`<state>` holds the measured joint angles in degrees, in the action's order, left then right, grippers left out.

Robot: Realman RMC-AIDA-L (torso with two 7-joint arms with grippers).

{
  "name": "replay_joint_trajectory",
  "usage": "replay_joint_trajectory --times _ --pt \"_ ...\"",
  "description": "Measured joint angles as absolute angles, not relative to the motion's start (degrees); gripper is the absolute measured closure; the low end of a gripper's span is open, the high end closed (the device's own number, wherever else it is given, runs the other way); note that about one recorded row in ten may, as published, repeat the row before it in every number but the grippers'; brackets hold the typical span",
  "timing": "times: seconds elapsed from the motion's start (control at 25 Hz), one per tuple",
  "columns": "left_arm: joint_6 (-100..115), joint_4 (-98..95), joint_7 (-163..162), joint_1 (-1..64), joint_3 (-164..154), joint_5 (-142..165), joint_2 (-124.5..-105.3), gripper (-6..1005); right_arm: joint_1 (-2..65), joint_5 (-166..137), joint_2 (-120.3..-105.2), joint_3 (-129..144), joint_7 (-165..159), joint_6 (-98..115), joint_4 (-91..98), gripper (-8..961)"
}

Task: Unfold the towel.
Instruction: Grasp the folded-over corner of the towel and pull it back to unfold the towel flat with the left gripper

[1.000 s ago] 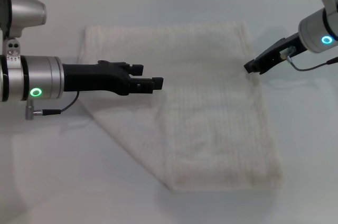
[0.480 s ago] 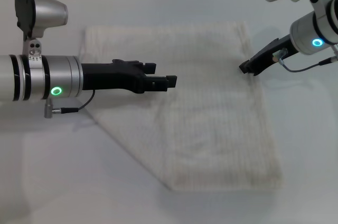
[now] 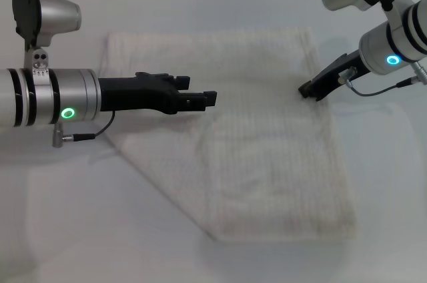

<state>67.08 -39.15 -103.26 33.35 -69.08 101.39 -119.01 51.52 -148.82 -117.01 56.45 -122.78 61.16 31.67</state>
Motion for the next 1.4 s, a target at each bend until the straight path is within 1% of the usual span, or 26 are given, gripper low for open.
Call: replay_joint_trajectory --times 0.44,0.72,1.4 --pt "65.88 -39.28 -100.42 33.76 -73.83 101.26 -119.07 202 51.51 -148.81 -117.12 56.60 -122.85 61.08 31.64 955" --pt "55.59 -39.01 -99.55 33.26 -81.39 98.48 -119.09 203 51.63 -148.79 -117.10 56.60 -122.86 61.08 31.64 954" --pt "54.54 -38.68 -99.56 32.60 -85.08 97.10 -119.09 203 51.85 -148.79 -117.16 56.60 -122.86 60.88 31.64 955"
